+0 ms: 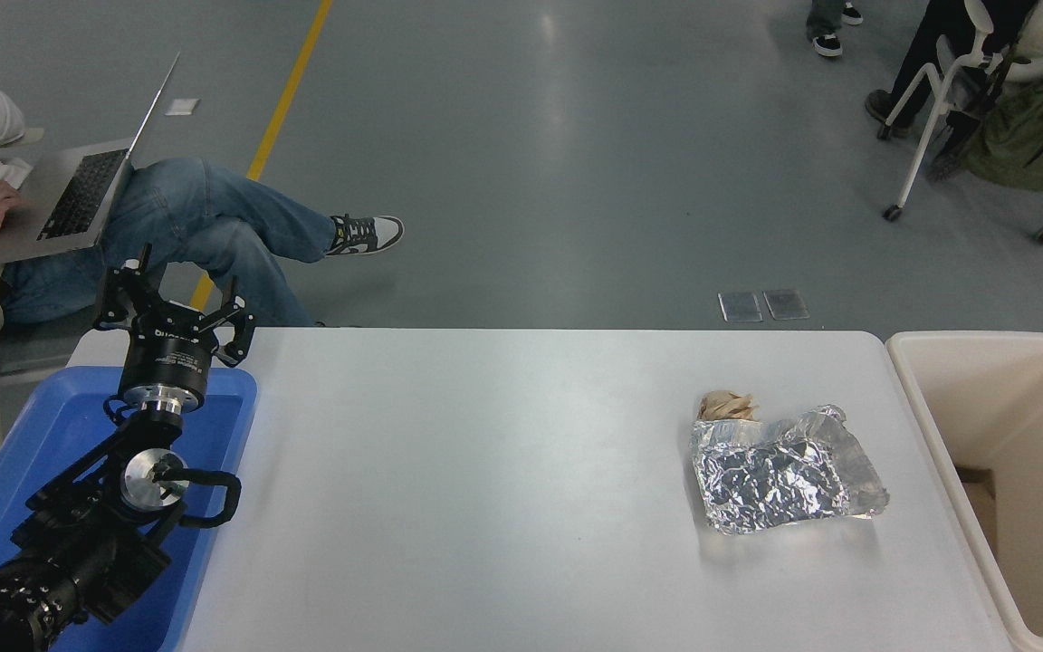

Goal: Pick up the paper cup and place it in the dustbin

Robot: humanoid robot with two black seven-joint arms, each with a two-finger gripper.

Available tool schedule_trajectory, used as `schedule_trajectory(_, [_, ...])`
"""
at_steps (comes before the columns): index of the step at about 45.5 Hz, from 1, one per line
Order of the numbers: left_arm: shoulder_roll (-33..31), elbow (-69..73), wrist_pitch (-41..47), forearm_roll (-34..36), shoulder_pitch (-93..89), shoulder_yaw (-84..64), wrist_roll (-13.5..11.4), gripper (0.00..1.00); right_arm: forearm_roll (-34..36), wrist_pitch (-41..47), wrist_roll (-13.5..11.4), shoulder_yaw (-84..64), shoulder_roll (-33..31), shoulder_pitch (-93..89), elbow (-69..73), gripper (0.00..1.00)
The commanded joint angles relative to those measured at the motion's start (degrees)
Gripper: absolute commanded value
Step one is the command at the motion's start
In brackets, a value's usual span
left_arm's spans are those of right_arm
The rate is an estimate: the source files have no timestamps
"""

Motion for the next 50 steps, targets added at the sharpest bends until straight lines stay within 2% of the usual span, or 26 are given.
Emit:
schedule_trajectory(1, [0.0,0.0,0.0,0.0,0.0,0.0,0.0,0.99,0.1,2.4,0.0,-15.9,-2.7,21.3,19.7,1.00])
schedule_trajectory(7, [0.0,0.0,0.0,0.0,0.0,0.0,0.0,0.99,0.0,11.3,-0.1,-23.8,-2.3,35.8,27.4,1.00])
schedule_trajectory(15, [0.0,0.0,0.0,0.0,0.0,0.0,0.0,0.99,-0.2,32.8,-0.1,-28.3,0.8,49.4,27.6,1.00])
schedule_trajectory(21, [0.0,0.0,0.0,0.0,0.0,0.0,0.0,0.99,-0.2,44.1,-0.1,-30.2,4.9,55.6,27.6,1.00])
schedule_trajectory(42, [0.0,0.1,0.0,0.0,0.0,0.0,-0.1,0.99,-0.5,44.2,-0.1,-27.8,18.9,69.3,35.3,1.00])
schedule_trajectory(50, [0.0,0.0,0.0,0.0,0.0,0.0,-0.1,0.99,-2.6,44.2,-0.2,-22.2,20.8,69.3,37.3,1.00])
